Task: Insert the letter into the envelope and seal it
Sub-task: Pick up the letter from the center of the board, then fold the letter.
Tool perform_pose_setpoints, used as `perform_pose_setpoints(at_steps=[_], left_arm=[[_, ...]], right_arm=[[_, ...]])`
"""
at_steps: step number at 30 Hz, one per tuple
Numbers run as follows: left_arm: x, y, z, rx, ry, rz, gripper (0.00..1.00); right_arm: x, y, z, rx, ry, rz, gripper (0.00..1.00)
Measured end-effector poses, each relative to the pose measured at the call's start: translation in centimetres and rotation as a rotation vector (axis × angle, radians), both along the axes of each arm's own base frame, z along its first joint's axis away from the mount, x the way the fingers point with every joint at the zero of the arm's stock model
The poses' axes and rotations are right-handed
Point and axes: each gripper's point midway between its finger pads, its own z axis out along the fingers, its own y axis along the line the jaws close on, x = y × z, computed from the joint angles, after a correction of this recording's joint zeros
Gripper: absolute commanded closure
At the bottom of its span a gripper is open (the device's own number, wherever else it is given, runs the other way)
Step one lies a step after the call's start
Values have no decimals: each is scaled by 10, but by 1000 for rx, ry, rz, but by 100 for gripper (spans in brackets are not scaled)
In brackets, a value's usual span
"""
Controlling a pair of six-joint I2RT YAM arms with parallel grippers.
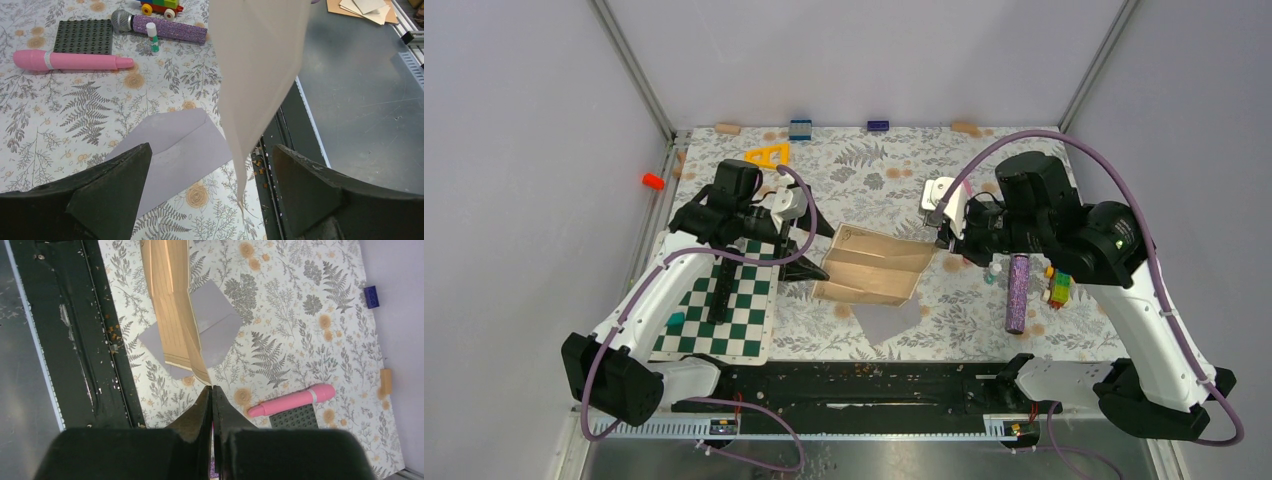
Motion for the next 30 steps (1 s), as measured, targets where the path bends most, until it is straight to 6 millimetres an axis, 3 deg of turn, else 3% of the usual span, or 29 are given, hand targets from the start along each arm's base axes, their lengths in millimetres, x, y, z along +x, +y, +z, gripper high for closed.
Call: perform_pose_setpoints(at_steps=[4, 7, 12, 17, 21, 28, 30], left_arm=[[0, 0, 0, 1, 2, 0, 19], [-1, 0, -1, 3, 3, 0, 22], [0, 0, -1, 4, -4, 3, 17], [15, -3, -6, 0, -6, 70, 17], [21, -3, -16, -9, -5, 130, 31], [25, -5, -7, -41, -40, 140, 45], [25, -5, -7, -39, -37, 139, 56]], right_arm=[[6, -1, 2, -2, -24, -21, 100], [10, -3, 5, 3, -48, -41, 100], [9, -5, 10, 24, -70, -52, 100], [6, -6, 12, 35, -73, -49, 100], [5, -6, 10, 35, -63, -48, 100], [7, -6, 10, 38, -64, -63, 100], [9, -6, 10, 36, -68, -71, 100]])
